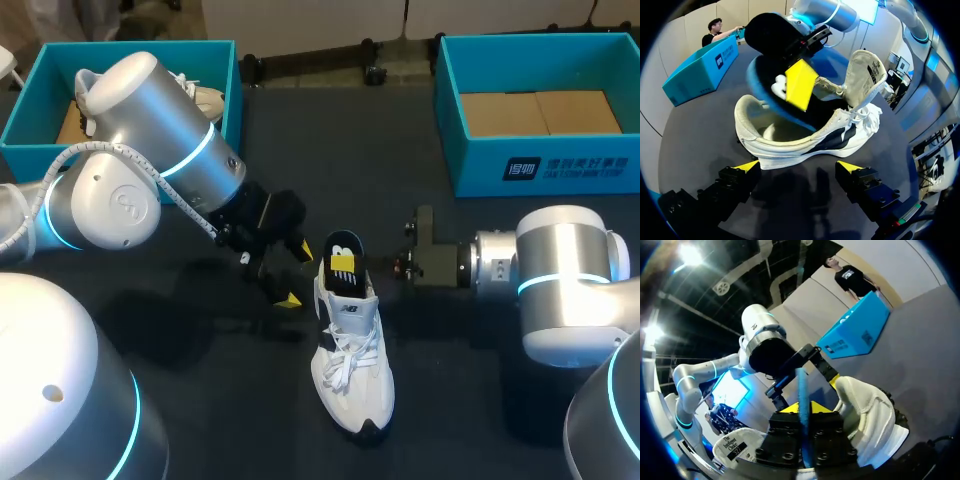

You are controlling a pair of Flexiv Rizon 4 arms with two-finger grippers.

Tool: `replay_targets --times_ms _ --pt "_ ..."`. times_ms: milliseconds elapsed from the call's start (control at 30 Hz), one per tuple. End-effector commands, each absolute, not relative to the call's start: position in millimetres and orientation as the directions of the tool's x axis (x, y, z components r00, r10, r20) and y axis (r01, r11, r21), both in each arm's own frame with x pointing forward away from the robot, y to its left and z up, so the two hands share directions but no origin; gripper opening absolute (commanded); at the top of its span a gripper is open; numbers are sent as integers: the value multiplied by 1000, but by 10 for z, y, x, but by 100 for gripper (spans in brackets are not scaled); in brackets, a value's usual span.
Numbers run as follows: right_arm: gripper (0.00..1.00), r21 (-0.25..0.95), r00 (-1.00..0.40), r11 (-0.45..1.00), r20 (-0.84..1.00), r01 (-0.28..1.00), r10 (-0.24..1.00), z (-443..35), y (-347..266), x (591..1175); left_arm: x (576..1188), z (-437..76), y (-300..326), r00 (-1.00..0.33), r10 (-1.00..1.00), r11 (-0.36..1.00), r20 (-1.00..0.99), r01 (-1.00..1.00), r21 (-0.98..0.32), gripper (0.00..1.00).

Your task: Take the shoe out of the shoebox, open the shoe tongue, remove and reinsert the insole, then place the shoe into the shoebox

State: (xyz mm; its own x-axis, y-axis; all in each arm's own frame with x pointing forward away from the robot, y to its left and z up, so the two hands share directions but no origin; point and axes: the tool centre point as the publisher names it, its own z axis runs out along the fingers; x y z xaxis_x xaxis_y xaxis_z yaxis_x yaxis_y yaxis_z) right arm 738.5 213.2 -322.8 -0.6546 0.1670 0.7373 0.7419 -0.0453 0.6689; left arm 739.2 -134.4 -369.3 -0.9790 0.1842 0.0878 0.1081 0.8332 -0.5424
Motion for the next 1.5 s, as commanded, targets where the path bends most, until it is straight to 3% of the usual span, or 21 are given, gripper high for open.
replay_targets --times_ms 33,567,600,700,767,1000,1333,1400,1433,1467,1500 --pt "0 655 -643 -48 750 754 156 -3316 2117 7402 7393 -3702 -1347 -979 185 833 88 109 -542 100" --pt "0 579 -561 -63 807 813 187 -3562 2135 7146 7393 -3702 -1347 -979 185 833 88 109 -542 100" --pt "2 585 -567 -62 802 808 186 -3548 2141 7146 7393 -3702 -1347 -979 185 833 88 109 -542 100" --pt "27 611 -594 -55 783 790 184 -3477 2163 7154 7393 -3702 -1347 -979 185 833 88 109 -542 100" --pt "34 624 -607 -48 773 780 185 -3434 2176 7164 7393 -3702 -1347 -979 185 833 88 109 -542 100" --pt "41 661 -646 -25 740 750 190 -3276 2214 7241 7393 -3702 -1347 -979 185 833 88 109 -542 100" --pt "36 666 -650 -25 735 746 192 -3266 2208 7355 7393 -3702 -1347 -979 185 833 88 109 -542 100" --pt "31 662 -645 -29 739 749 192 -3283 2203 7370 7393 -3702 -1347 -979 185 833 88 109 -542 100" --pt "23 657 -641 -35 744 753 191 -3294 2197 7380 7393 -3702 -1347 -979 185 833 88 109 -542 100" --pt "5 648 -629 -45 752 760 197 -3315 2186 7396 7393 -3702 -1347 -979 185 833 88 109 -542 100" --pt "0 640 -618 -55 759 767 205 -3337 2174 7411 7393 -3702 -1347 -979 185 833 88 109 -542 100"
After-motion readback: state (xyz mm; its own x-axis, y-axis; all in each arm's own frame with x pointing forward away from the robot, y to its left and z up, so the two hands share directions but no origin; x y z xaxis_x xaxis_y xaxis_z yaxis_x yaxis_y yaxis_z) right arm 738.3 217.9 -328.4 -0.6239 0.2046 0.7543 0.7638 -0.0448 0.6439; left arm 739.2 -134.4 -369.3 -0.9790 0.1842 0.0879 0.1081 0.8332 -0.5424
